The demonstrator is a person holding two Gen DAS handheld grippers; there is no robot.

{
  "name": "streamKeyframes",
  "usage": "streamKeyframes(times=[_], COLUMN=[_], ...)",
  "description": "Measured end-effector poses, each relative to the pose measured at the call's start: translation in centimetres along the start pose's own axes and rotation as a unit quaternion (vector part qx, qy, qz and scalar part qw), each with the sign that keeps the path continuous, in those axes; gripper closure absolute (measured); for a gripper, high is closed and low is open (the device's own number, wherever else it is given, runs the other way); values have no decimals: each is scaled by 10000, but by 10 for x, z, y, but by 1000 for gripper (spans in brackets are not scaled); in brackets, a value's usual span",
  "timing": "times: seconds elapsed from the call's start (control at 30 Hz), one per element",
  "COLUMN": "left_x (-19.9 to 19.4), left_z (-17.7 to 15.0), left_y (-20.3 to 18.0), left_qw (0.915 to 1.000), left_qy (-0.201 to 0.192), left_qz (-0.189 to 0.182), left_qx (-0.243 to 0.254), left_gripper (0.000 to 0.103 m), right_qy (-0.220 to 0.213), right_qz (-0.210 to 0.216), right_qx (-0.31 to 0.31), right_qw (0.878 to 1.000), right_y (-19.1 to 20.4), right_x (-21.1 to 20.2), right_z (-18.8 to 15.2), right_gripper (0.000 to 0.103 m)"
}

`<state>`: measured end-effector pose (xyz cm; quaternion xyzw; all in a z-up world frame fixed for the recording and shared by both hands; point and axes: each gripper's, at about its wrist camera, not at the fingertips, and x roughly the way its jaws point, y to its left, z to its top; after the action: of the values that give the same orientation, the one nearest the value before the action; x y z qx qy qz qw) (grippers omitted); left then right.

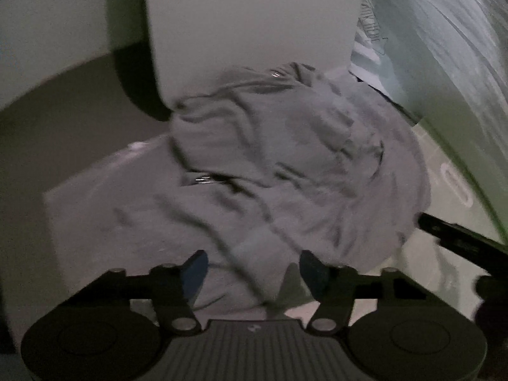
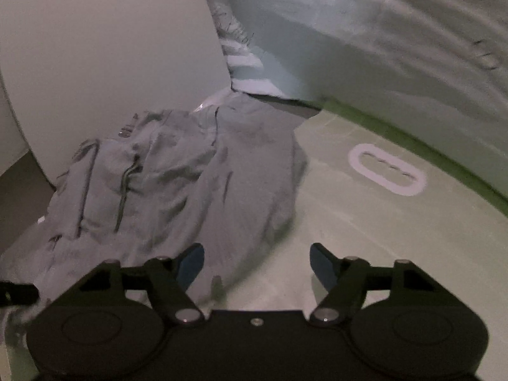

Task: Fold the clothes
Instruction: 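Reach both tools to the grey sweatshirt and close on its fabric, then lift the sweatshirt with both tools and drag it onto the open mat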

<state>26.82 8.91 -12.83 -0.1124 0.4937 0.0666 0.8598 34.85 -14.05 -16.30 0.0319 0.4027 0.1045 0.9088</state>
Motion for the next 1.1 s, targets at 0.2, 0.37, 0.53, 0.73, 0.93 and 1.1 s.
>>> streamKeyframes(times=[0.2, 0.37, 0.53, 0.73, 0.93, 1.1], left_x=[34, 31, 22, -1, -38, -70], left_z=[8, 2, -3, -18, -58, -105], left_y=[-15, -18, -6, 2, -1, -8], left_qw=[9996, 9993, 9991, 9997, 9990, 9950], left_qy=[111, -41, -91, -110, -76, -55], left_qz=[245, 359, 404, 200, -158, -364], left_qx=[-25, 62, -78, 41, 405, 924], left_gripper=[58, 66, 88, 90, 92, 93], right_qy=[213, -221, -808, -1046, -1185, -1027], right_qz=[-33, 18, -72, -273, -773, -1493], right_qx=[-346, -741, -650, -290, -84, 408], right_qw=[9992, 9970, 9946, 9937, 9899, 9826], right_y=[10, 19, 15, 1, -9, -42], right_x=[34, 9, -43, -104, -188, -266], right_z=[1, -4, -12, -44, -107, -170], right_gripper=[60, 98, 99, 100, 100, 100])
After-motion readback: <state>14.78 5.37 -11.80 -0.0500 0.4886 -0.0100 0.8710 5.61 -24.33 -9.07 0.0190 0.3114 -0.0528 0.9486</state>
